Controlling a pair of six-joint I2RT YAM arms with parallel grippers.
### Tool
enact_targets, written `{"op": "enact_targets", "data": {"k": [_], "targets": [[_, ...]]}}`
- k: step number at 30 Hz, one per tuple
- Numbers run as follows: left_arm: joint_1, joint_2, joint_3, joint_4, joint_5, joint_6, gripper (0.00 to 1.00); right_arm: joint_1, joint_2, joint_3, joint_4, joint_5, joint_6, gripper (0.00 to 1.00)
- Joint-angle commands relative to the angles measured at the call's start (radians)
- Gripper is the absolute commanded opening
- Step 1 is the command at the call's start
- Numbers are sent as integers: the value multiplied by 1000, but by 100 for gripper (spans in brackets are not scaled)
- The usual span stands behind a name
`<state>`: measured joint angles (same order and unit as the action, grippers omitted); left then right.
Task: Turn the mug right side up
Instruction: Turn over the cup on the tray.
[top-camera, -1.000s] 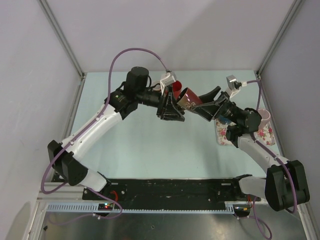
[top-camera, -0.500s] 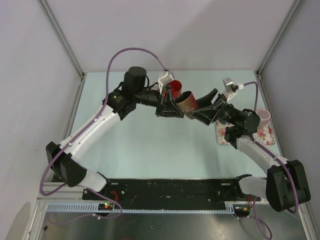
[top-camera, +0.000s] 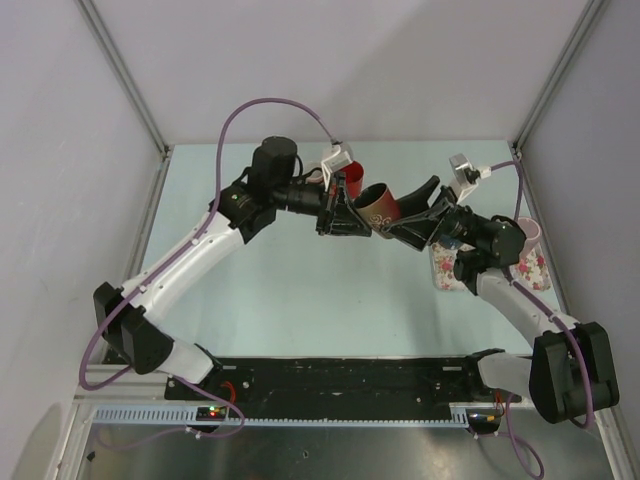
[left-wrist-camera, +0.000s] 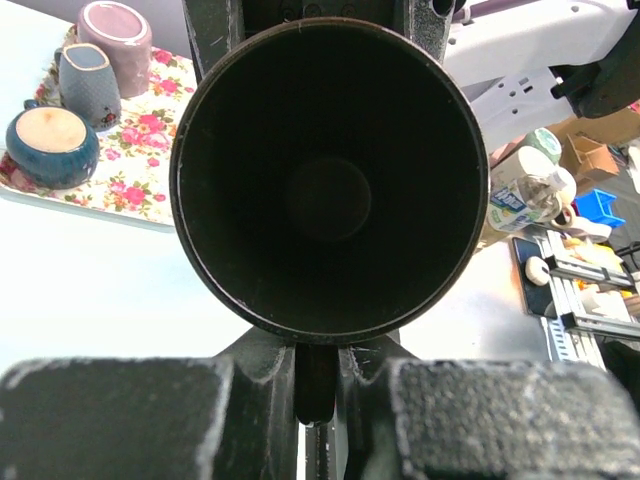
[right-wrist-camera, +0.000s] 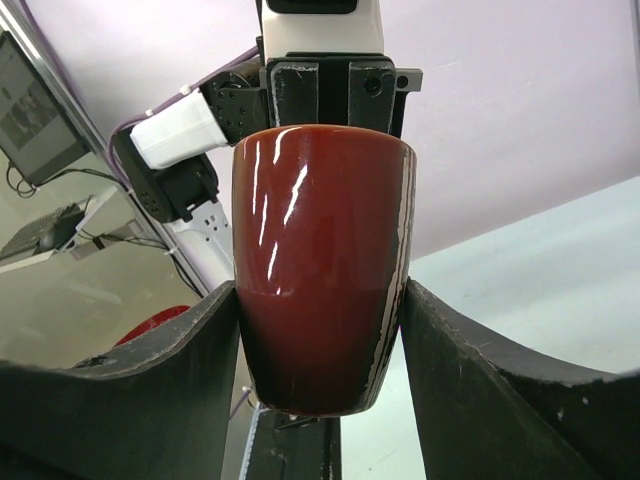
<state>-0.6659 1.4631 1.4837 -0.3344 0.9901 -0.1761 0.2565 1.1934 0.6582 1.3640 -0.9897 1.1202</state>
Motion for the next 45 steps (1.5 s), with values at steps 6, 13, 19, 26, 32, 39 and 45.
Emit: {"op": "enact_targets", "data": {"k": [6, 13, 19, 26, 32, 39, 45], "targets": [[10, -10, -13, 68, -215, 32, 0, -155, 7, 100, 37, -95, 20, 77], [13, 30, -8, 67, -300, 35, 0, -315, 16, 87, 36, -211, 46, 88], [14, 36, -13, 68, -443, 34, 0, -394, -21, 59, -49, -274, -23, 94], [15, 33, -23, 64, -638, 59, 0, -434, -245, 45, -818, -193, -714, 98], [15, 47, -21, 64, -742, 60, 0, -433, -314, 89, -1204, -81, -1083, 100], [7, 132, 37, 63, -870, 65, 0, -467, -356, 99, -1343, -75, -1196, 100], [2, 265, 118, 65, -957, 76, 0, -534, -364, 99, -1398, -117, -1246, 99]]}}
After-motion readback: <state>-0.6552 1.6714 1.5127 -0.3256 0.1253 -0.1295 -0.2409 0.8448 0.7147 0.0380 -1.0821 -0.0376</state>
